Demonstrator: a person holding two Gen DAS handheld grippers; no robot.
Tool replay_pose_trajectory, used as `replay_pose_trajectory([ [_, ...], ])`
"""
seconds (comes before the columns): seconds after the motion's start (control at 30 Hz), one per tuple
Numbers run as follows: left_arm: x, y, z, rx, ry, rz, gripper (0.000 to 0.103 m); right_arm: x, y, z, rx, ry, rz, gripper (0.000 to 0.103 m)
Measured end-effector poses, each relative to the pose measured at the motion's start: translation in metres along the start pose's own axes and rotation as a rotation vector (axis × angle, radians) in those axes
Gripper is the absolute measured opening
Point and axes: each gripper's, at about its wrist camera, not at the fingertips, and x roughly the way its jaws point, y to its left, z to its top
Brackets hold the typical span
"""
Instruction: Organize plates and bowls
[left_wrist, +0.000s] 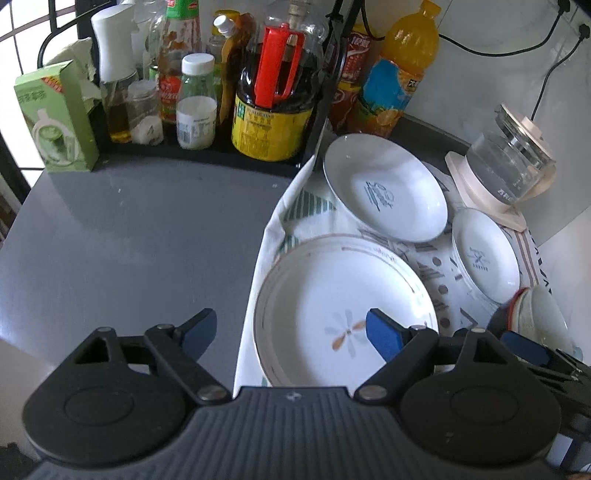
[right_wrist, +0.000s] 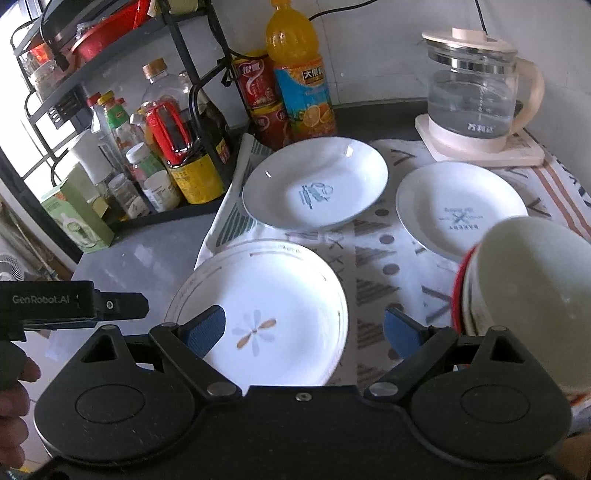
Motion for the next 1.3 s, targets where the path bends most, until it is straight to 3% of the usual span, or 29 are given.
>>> replay_pose_trajectory([
  [0.2, 0.025, 0.005, 0.026, 0.024, 0.003, -0.041, 0.084, 0.024, 0.001, 0.017, 0.042, -0.019, -0.026, 0.086],
  [0.43, 0.06, 0.002, 0.053, 0.031, 0.017, -0.091, 0.07, 0.053, -0.012, 0.035, 0.127, -0.019, -0.045, 0.08],
  [0.63, 0.09, -0.003, 0.072, 0.035, 0.031, -0.138, 0.059, 0.077, -0.026, 0.045, 0.212, -0.015, -0.039, 0.068],
  [1.0, 0.14, -0.01, 0.094, -0.005, 0.056, -0.189, 0.034, 0.12, -0.046, 0.067, 0.364, 0.01, 0.004, 0.036],
  [1.3, 0.17, -0.02, 0.104, -0.021, 0.059, -0.204, 0.026, 0.152, -0.056, 0.069, 0.429, 0.063, -0.009, 0.024],
])
